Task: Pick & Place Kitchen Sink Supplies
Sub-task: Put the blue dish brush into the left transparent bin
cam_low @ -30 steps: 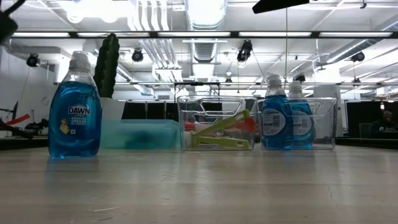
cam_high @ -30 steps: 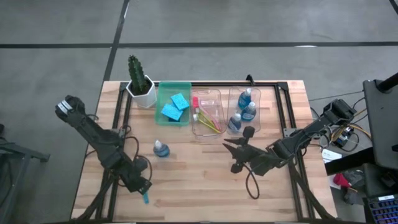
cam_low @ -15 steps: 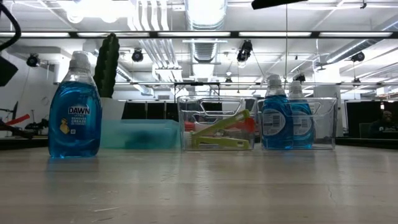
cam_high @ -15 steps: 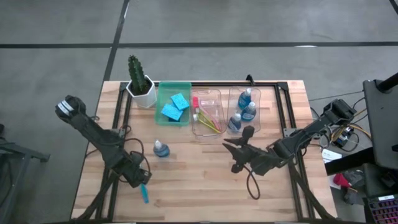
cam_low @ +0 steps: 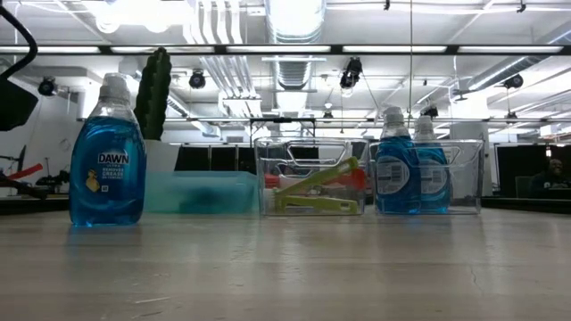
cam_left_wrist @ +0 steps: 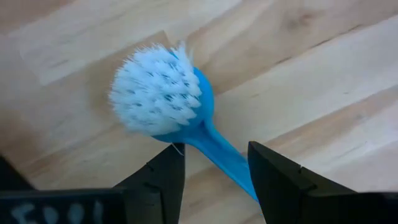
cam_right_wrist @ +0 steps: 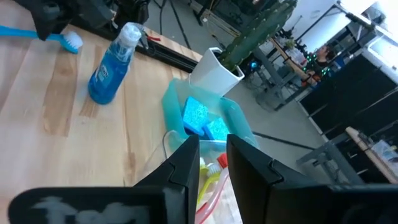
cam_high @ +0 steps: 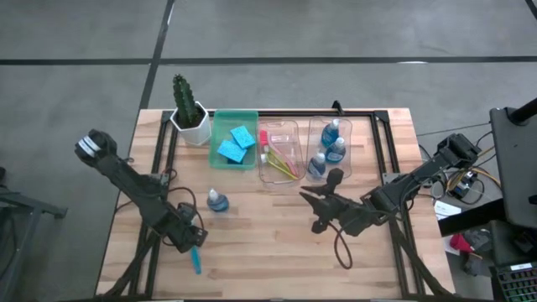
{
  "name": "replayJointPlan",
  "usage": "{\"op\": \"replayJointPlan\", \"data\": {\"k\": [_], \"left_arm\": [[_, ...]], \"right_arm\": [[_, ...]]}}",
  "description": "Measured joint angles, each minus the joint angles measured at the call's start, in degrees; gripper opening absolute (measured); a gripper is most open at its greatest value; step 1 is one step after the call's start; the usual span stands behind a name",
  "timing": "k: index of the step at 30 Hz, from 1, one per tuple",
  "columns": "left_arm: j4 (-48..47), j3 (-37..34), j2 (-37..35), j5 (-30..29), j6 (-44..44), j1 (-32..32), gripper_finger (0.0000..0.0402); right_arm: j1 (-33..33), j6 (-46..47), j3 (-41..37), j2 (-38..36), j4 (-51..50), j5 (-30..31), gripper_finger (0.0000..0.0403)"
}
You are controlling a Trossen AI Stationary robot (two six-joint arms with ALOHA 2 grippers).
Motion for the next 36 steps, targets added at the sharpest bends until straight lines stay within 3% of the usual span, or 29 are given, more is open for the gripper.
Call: {"op": "replayJointPlan", "data": {"k": [7,17,24,29,36], "left_arm": [[-0.31,-0.03,2.8,0.01,2.57,0.06,0.015],[-0.31,-0.03,4.08,1.43,7.74,0.14,0.004],[-0.49,0.24,1.56,1.78,10.68,0.12,0.0042],[0.28,3.39,-0.23,1.21,12.5,0.17,0.0065],[1.97,10.22,-0.57,-9.1,19.39,0.75,0.0041]], "right_arm": [[0.0,3.8,-0.06,0.0,-1.29,-0.02,0.0086],[0.0,4.0,-0.08,0.0,-1.58,-0.02,0.0074],[0.0,4.02,-0.1,0.02,-1.58,-0.04,0.0069],[0.0,4.02,-0.14,0.01,-1.58,-0.05,0.0077],[0.0,3.82,-0.14,0.01,-1.56,-0.07,0.0086]]}}
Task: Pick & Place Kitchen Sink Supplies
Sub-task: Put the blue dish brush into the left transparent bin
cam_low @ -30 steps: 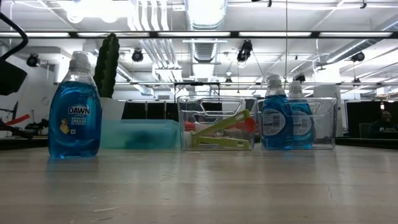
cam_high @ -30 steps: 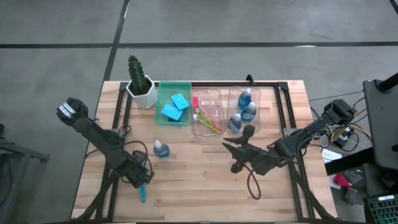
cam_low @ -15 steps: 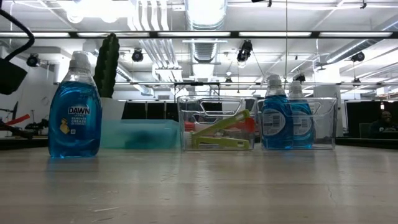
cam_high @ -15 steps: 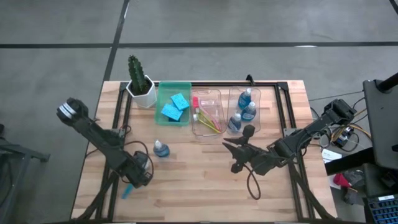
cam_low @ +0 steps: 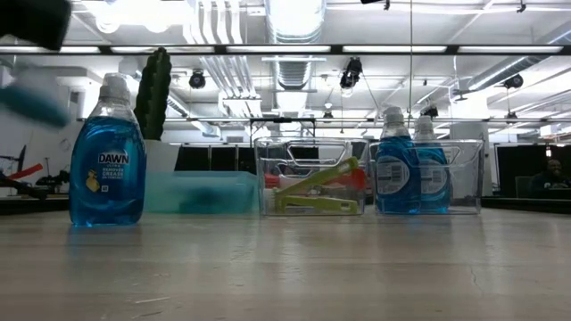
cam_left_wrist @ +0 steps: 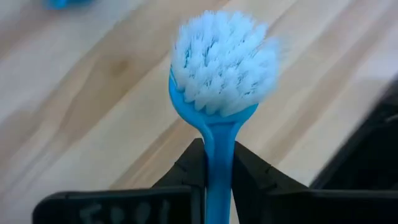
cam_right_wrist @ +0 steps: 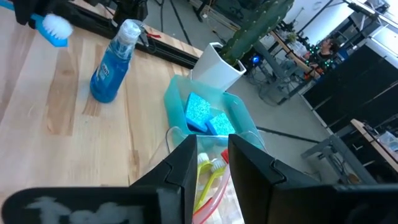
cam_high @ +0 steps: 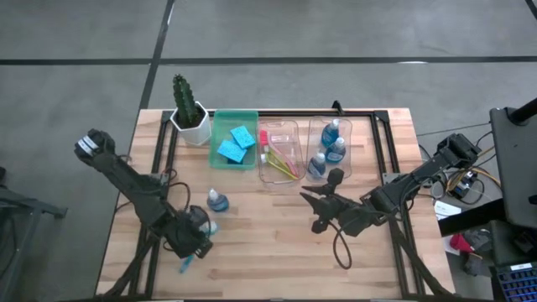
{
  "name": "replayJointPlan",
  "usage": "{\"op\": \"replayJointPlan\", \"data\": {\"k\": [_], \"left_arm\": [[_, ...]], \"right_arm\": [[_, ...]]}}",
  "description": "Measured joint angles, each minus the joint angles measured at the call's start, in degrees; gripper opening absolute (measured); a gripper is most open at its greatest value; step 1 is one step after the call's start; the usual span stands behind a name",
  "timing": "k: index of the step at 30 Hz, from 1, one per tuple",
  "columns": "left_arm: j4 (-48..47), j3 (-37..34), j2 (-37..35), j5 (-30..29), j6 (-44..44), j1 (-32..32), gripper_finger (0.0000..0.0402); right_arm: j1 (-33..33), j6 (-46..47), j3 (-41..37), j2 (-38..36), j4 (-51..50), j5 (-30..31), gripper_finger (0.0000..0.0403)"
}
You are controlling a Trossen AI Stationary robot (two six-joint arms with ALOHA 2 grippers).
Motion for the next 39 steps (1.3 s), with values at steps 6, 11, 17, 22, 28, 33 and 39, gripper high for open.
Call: {"op": "replayJointPlan", "data": {"k": [6,11,17,22,28,33,39], "left_arm": [[6.78,4.39,0.07,-15.26,10.39,1.66,0.0066],[13.04,6.46,1.21,-29.07,22.05,2.3,0.0068],[20.33,6.48,1.3,-34.42,28.35,4.58,0.0017],[22.03,6.46,1.42,-31.21,30.83,5.14,0.0009],[30.05,5.91,5.42,-28.39,37.01,5.95,0.0029],[35.89,7.6,12.6,-26.57,42.12,7.73,0.0055],[35.63,11.95,22.14,-24.88,45.75,10.37,0.0112]], "right_arm": [[0.0,-1.13,0.0,0.02,0.0,0.0,0.0081],[0.0,-1.53,0.0,-0.01,0.02,0.02,0.0071],[0.09,-1.48,0.0,-0.01,0.02,0.04,0.0071],[0.11,-1.33,0.0,-0.01,-0.04,0.04,0.008],[0.11,-1.56,-0.02,-0.05,-0.38,0.07,0.0087],[0.12,-2.81,0.0,-0.09,-1.39,0.08,0.0089],[0.62,-1.75,0.8,-0.12,-2.83,0.13,0.0079]]}}
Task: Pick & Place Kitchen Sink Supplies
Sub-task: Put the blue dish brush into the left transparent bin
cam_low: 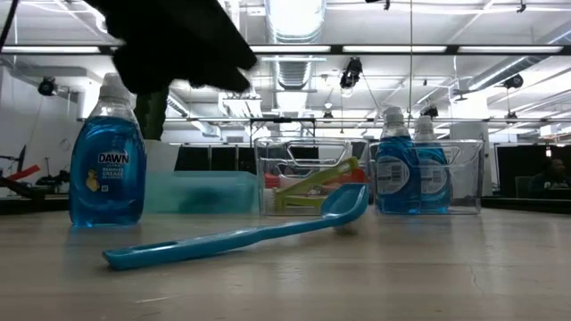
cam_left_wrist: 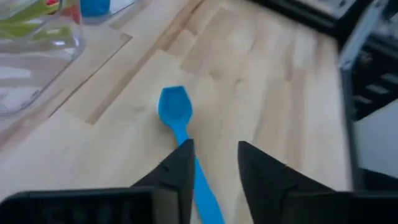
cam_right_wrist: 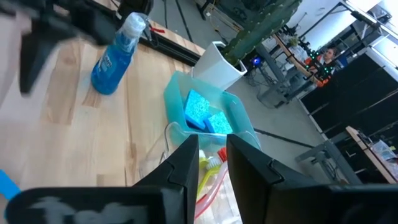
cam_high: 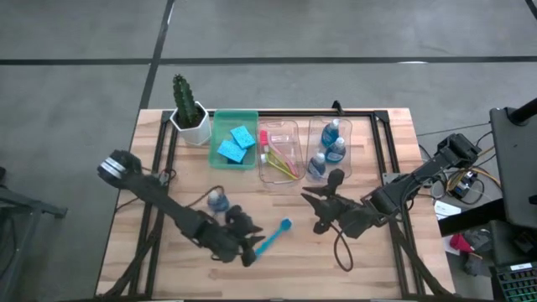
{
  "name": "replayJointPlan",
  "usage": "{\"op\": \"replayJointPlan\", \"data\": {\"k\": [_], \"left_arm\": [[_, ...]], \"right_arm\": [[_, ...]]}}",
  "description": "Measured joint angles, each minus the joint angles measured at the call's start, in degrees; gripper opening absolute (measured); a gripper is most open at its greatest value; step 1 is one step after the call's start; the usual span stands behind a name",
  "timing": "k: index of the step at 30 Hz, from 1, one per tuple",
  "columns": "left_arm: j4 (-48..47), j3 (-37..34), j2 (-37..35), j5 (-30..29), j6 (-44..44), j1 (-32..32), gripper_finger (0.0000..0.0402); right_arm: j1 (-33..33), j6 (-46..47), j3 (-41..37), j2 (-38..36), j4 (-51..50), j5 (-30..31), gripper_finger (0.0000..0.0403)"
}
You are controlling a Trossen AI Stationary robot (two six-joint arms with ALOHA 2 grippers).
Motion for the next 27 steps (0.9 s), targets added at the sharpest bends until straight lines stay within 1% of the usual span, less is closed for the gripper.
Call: {"op": "replayJointPlan", "data": {"k": [4,8,14,18,22,27], "left_arm": [[0.04,3.65,5.98,1.13,1.05,2.39,0.0149],[-0.98,7.77,11.54,4.28,2.92,4.04,0.0166],[-8.78,13.99,17.38,4.87,3.06,5.29,0.0165],[-8.94,16.81,20.46,4.87,3.62,5.75,0.0165],[-11.11,17.65,22.58,5.14,4.62,6.04,0.0165],[-12.99,17.33,22.82,5.13,1.89,6.42,0.0164]], "right_arm": [[0.17,0.11,0.23,0.0,0.03,0.0,0.0072],[0.42,0.96,0.23,0.0,-0.46,-0.02,0.0068],[0.94,1.79,0.23,0.0,-2.07,-0.04,0.0074],[0.94,1.98,0.23,0.0,-2.73,-0.02,0.0081],[1.16,1.97,0.23,0.0,-2.91,-0.02,0.0085],[1.31,1.97,0.23,0.0,-2.9,-0.04,0.0084]]}}
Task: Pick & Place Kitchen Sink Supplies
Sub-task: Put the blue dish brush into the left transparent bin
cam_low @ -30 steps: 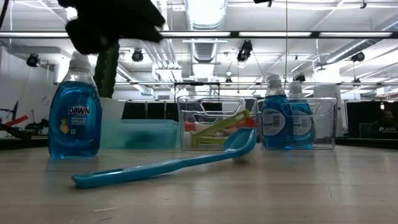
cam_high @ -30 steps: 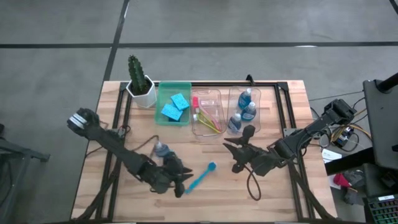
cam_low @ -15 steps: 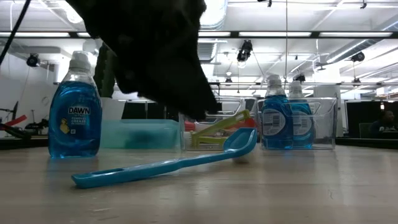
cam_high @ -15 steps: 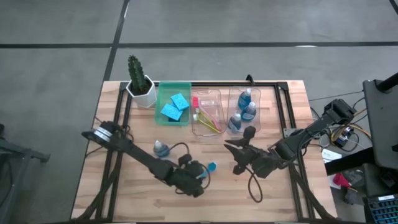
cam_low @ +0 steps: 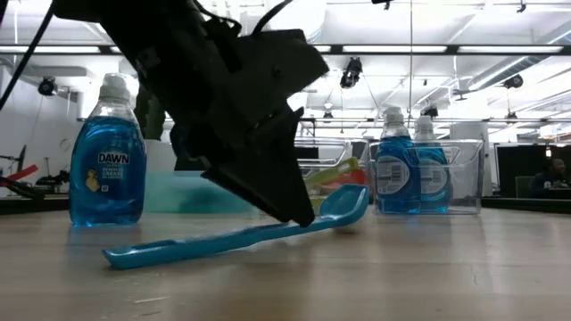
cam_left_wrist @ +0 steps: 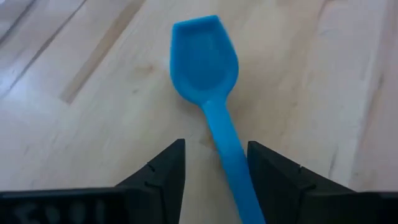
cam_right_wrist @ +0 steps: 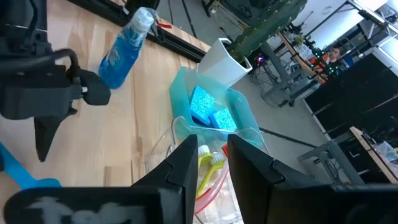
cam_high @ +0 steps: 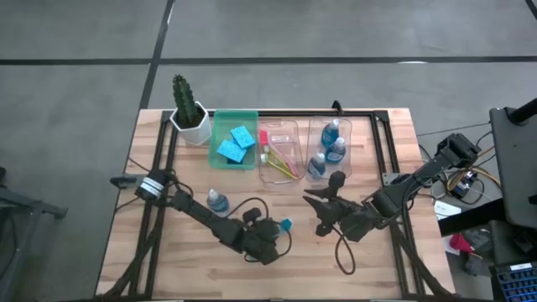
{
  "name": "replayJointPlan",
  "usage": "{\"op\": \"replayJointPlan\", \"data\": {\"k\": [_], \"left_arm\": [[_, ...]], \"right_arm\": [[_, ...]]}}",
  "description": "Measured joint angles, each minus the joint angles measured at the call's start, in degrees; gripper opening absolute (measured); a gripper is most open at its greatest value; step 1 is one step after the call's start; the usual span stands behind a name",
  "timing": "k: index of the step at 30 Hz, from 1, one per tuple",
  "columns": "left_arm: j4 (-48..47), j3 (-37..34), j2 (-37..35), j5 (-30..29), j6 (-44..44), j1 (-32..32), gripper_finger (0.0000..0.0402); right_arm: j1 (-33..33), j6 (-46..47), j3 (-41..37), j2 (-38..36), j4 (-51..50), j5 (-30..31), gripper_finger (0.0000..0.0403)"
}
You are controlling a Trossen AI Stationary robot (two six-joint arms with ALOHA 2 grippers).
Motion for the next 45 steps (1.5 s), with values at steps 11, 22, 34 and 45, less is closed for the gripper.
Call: {"op": "replayJointPlan", "data": {"k": [11,22,34,45], "left_arm": [[-0.49,-0.62,1.15,4.86,-1.59,0.46,0.016],[-1.13,-0.56,0.46,4.73,-1.29,0.81,0.0043],[-1.4,-0.44,-1.66,4.86,2.14,2.76,0.0063],[-3.43,-0.36,-9.18,3.44,7.38,7.76,0.0044]], "right_arm": [[-0.02,0.0,0.13,0.0,0.06,0.0,0.0068],[-0.02,0.83,0.15,0.02,0.01,0.01,0.0084],[-0.02,1.05,0.15,0.02,0.01,0.0,0.0072],[-0.02,1.05,0.17,0.02,-0.01,0.0,0.0078]]}}
